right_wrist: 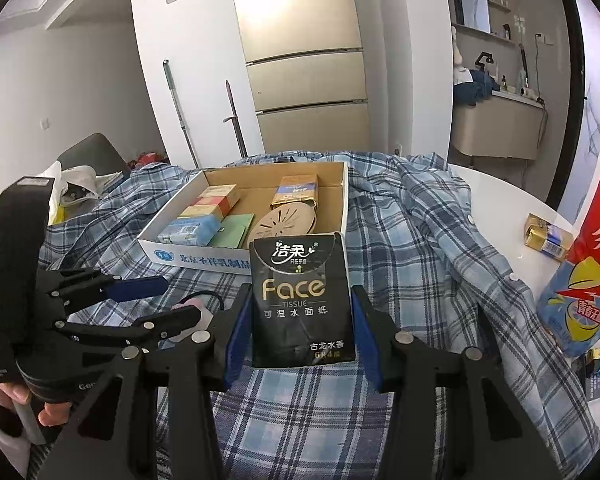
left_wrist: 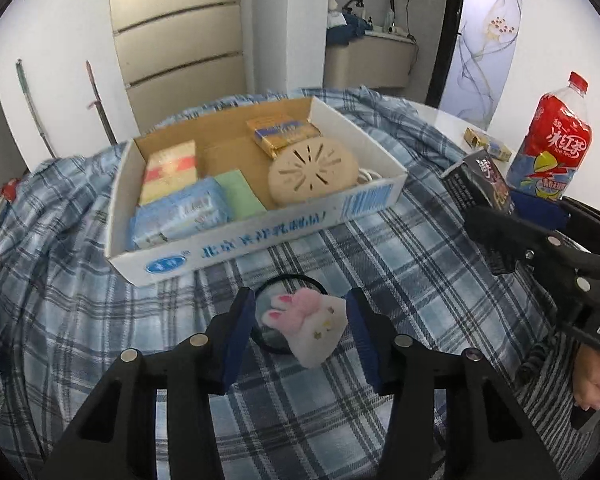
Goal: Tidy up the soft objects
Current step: 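Lift the tissue pack with the right gripper while the left gripper grasps the bunny hair tie, then carry the tissue pack with the right gripper while the left gripper carries the bunny tie over the box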
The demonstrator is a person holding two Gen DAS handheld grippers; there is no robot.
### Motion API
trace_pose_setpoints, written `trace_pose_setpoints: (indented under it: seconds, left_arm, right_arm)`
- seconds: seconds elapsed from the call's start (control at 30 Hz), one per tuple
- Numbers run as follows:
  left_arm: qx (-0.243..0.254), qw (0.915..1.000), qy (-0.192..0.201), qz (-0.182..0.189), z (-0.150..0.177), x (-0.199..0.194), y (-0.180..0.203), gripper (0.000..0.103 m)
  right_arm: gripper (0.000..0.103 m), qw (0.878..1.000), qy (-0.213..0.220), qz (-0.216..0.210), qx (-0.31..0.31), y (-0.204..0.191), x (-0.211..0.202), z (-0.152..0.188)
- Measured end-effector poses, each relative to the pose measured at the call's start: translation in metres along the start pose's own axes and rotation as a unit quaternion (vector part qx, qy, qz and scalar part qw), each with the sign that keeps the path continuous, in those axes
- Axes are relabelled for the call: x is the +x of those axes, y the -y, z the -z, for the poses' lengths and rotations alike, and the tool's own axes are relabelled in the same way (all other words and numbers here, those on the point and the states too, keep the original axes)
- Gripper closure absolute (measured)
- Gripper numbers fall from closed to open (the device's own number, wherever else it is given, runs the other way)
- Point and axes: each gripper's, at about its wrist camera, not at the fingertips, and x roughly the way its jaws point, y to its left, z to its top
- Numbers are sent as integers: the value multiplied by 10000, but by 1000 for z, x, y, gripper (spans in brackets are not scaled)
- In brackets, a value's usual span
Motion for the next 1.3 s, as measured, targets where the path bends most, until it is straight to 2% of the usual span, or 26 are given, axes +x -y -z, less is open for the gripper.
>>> trace_pose_setpoints:
  seconds: [0.13, 0.37, 0.47, 0.57, 0.7, 0.8, 0.93, 1.1, 1.3]
  left_arm:
    - [97, 9994, -320, 76, 2, 16, 4, 52]
    - [103, 9989, -441, 84, 4, 24, 4, 52]
    - [98, 9991, -384, 119, 3, 23, 4, 76]
    - [110, 9996, -219, 152, 3, 16, 4, 78]
    - [188, 9994, 291, 99, 5, -5, 7, 78]
    - [225, 9953, 937, -24, 9, -30, 9, 78]
    - [237, 9845, 1724, -227, 16, -58, 13, 78]
    - [185, 9637, 2625, -463, 23, -89, 14, 78]
    - [116, 9550, 2919, -515, 27, -103, 11, 78]
  right_arm:
    - [57, 10000, -22, 14, -18, -2, 1, 0]
    - [57, 10000, -26, -32, 39, 0, 0, 0]
    - [57, 10000, -22, -25, 31, -1, 0, 0]
    - [57, 10000, -25, -30, 72, 0, -1, 0]
    - [57, 9999, -24, -34, 106, 1, -1, 0]
    - [57, 9999, 9, -55, 120, 2, -2, 0]
    - [57, 9998, 108, -111, 131, 3, -6, 0]
    - [57, 9994, 304, -171, 69, 0, -14, 0]
    - [57, 9976, 635, -267, -22, -3, -27, 1]
